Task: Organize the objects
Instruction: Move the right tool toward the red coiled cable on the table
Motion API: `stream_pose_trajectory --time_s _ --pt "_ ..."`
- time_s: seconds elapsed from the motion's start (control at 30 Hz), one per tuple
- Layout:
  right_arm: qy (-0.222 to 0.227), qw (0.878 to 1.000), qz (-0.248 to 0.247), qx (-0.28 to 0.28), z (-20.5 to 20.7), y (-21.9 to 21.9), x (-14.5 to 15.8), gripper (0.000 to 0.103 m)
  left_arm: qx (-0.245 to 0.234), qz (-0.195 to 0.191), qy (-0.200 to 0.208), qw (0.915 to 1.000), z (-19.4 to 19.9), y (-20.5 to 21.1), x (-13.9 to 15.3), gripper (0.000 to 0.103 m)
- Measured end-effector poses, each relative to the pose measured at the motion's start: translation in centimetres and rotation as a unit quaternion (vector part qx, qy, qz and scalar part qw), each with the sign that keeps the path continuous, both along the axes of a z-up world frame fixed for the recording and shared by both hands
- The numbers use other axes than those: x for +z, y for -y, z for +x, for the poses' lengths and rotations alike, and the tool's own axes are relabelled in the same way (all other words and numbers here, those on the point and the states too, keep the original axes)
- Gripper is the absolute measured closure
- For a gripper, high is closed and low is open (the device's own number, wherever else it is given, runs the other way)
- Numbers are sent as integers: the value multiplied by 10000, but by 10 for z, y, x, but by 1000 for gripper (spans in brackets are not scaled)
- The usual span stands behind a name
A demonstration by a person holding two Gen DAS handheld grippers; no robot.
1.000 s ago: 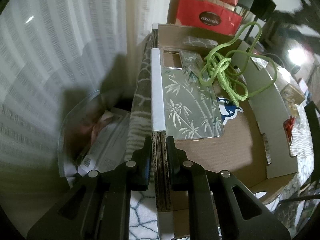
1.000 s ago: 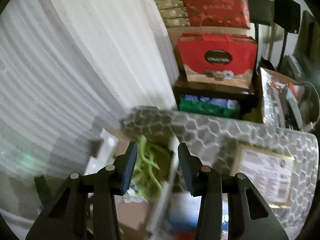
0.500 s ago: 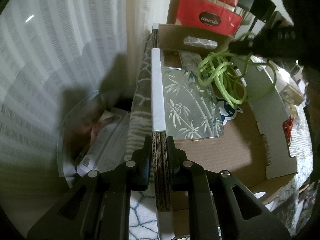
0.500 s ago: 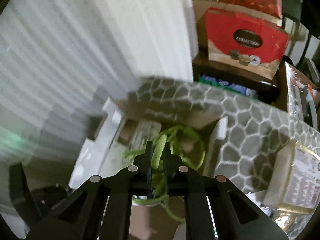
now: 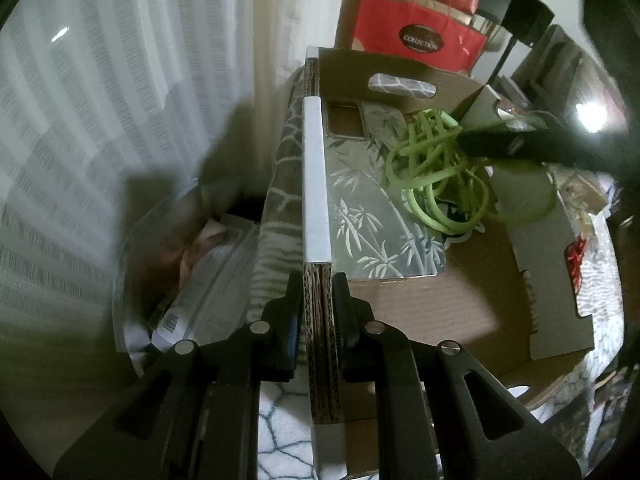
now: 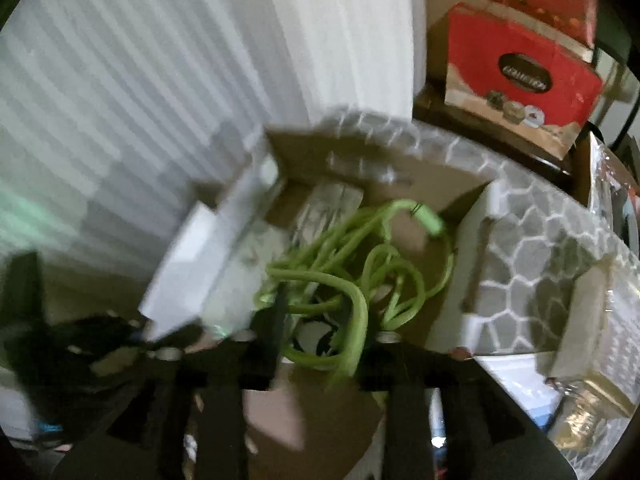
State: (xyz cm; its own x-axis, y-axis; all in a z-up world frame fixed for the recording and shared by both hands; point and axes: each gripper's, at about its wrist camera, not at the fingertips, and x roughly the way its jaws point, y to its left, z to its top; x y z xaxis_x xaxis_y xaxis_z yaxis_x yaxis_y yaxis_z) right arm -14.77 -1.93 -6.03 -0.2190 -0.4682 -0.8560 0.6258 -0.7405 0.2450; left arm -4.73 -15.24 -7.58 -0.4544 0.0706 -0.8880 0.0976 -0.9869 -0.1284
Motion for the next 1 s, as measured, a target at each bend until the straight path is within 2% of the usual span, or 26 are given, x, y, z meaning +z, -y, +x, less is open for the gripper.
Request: stream_pose_trajectory --time_s 0.07,0.23,0.37,0.53,0.7,0.83,1.0 --pt "-113 9996 -229 -107 -1 -13 21 53 12 40 5 10000 0 2 0 91" --pt "-238 9987 -391 -243 0 -43 51 50 23 66 9 10000 0 4 1 91" --pt "-289 9983 -151 -478 1 -75 54 46 6 46 8 10000 0 4 1 91" --pt "-286 9944 407 -933 11 -128 31 46 10 35 -1 10000 1 4 0 91" --pt "-67 9893 707 -1276 23 -169 -2 46 10 23 3 10000 1 4 0 91" --pt "263 9860 558 -1550 30 -192 -19 46 19 -3 8 10000 1 2 0 91" --pt "547 9819 306 -1785 39 -208 -27 46 25 -24 8 10000 0 1 0 91"
